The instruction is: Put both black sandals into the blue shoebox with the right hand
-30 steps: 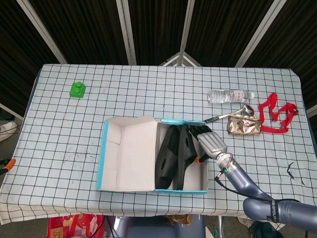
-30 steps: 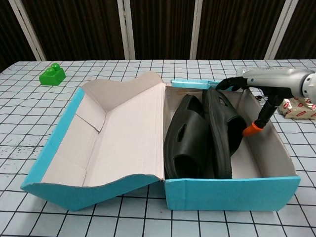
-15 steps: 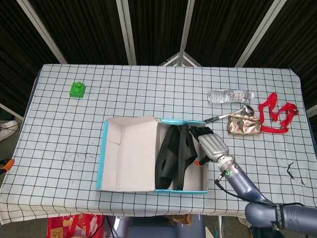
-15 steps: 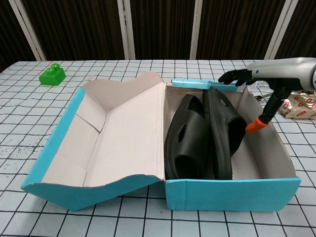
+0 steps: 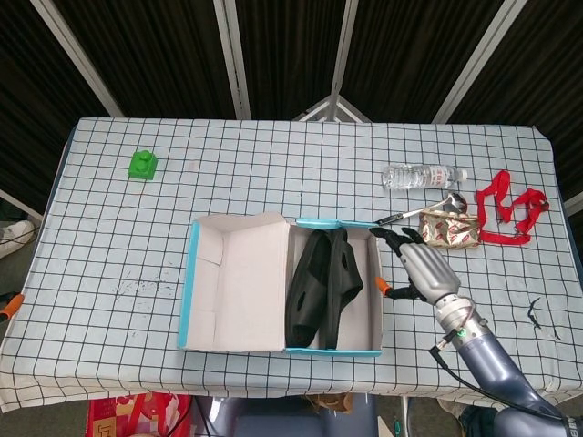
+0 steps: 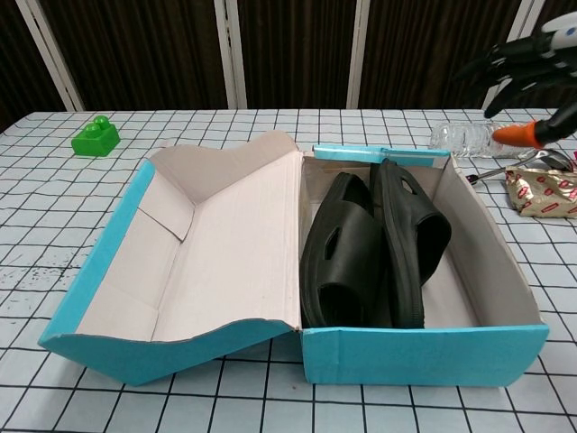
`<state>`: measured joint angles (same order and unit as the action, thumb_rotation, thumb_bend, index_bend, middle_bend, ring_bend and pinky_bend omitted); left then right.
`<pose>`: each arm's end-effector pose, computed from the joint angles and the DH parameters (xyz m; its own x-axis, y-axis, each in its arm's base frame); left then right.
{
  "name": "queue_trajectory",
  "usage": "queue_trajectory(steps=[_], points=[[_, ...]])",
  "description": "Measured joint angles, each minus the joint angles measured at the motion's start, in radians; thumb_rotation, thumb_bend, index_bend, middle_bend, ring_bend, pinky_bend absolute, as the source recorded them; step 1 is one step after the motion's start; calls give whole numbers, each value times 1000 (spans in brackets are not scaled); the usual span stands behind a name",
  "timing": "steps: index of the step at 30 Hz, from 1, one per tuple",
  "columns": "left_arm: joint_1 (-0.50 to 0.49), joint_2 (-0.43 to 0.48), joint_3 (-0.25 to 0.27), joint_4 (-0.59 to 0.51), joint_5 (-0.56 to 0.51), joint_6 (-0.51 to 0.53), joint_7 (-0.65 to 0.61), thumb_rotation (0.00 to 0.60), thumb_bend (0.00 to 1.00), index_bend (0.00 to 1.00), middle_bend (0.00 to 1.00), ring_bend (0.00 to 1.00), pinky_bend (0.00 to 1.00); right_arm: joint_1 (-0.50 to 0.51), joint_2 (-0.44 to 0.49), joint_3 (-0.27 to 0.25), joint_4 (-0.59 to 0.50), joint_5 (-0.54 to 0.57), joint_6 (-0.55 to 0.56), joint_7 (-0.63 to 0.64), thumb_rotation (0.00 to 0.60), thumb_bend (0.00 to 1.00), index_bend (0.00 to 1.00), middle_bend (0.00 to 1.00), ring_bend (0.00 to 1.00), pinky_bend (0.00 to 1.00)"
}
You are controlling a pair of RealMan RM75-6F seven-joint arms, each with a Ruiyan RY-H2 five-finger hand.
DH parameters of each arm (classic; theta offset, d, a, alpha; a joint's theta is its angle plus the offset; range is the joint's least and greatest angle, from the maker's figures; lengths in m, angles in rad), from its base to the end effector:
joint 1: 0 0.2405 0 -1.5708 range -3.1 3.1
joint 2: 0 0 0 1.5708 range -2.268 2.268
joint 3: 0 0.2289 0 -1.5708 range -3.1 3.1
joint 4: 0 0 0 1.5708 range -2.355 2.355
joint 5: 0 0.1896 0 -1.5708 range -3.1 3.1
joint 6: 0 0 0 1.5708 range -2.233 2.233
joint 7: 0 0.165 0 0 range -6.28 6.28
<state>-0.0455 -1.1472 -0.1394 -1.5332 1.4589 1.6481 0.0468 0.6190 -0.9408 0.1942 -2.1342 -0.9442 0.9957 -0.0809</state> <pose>-0.2850 0.1995 0.2066 0.4745 -0.2306 0.8495 0.8796 0.0858 -0.4680 -0.1237 -0.2895 0.1238 0.0930 -0.3843 0.9185 -0.9898 -0.1357 0.0434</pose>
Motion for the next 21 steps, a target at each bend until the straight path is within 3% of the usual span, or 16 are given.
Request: queue_trajectory(steps=[5,13,16,21], points=[[-1,-1,5,-5,6,-5,11,600,187,47,0,0,16,-61,21,-40,6,-90,96,-88,600,428,152,156,158,61],[1,0,8,-10,8,-3,17,600,187,47,0,0,16,-185,-37,-124,61,-192,410,-474,600,428,152,105,112,33],[0,0,10,-11,11,-5,19,600,187,47,0,0,16,-254,-68,-157,104,-250,517,-514,600,427,152,74,72,8],[-2,-3,14,-11,14,-11,32,600,186,49,0,0,16,-349,-95,-207,188,-310,598,-538,600,427,152,51,40,1]])
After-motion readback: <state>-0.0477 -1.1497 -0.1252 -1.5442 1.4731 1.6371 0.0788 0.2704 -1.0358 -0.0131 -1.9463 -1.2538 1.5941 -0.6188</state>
